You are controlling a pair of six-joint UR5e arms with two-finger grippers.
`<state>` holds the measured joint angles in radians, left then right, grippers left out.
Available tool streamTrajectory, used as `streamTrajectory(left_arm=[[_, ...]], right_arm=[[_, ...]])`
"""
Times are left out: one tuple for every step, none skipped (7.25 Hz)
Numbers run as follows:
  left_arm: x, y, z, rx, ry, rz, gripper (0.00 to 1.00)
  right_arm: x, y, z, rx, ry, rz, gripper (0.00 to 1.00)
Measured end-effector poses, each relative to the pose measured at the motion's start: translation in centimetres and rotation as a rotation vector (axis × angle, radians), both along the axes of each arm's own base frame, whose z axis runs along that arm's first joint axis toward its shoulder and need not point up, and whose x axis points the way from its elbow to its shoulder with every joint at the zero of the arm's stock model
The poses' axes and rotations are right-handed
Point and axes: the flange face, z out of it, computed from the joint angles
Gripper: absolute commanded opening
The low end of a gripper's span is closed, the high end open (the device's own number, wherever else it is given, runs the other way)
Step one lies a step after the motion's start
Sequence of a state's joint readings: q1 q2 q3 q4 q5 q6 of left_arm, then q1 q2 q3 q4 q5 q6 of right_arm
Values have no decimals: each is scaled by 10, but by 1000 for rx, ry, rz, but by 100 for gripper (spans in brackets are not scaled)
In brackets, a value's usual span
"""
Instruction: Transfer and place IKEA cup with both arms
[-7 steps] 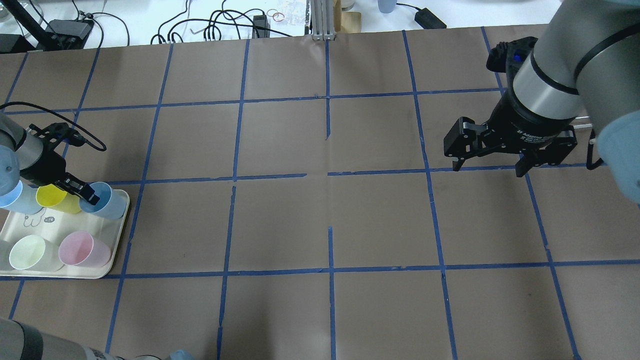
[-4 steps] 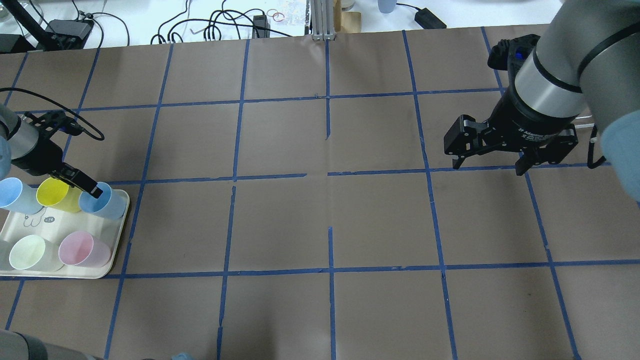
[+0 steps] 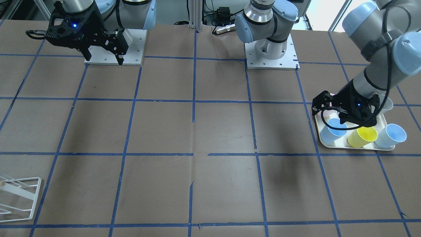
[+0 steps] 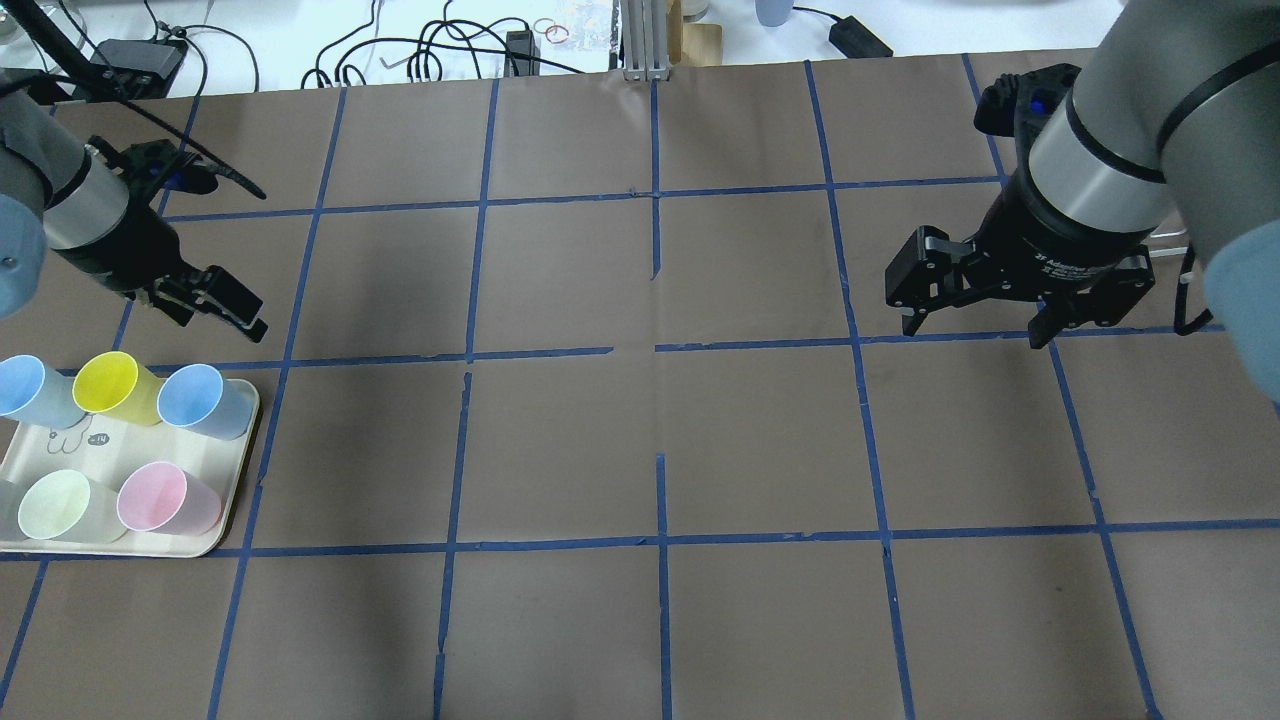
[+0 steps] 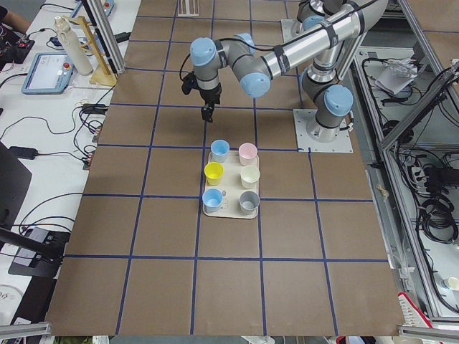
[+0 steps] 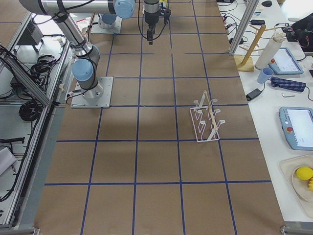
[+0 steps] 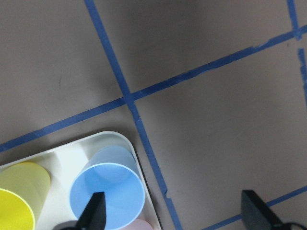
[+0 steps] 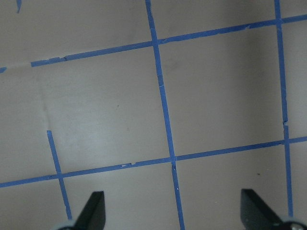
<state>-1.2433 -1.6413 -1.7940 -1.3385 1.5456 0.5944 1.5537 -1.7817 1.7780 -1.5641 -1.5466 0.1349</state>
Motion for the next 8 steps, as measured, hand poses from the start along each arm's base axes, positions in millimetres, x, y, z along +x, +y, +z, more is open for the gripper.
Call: streamTrajectory(left_arm=[[-50,3,26,-38,-27,33,100],[-95,2,52,-64,-39,96,100],[-132,-1,80,-69,-39,178,100],[-159,-3,107,-55,-42,224,100],[-174,0,128,-35,-49,239,100],[-180,6,140,-23,-53,244,100],[-181,16,145,-21,-54,244,100],[-181,24,150,-32,-52,243,100]], right_arm=[[0,0,0,0,1,0,100],[-1,0,0,1,1,-1,100],[-1,-1,0,1,1,-2,100],[-2,-1,-1,1,1,-2,100],[-2,-1,-1,1,1,-1,100],[-2,-1,-1,1,1,-1,100],[-2,-1,-1,1,0,-1,100],[-2,-1,-1,0,0,0,100]])
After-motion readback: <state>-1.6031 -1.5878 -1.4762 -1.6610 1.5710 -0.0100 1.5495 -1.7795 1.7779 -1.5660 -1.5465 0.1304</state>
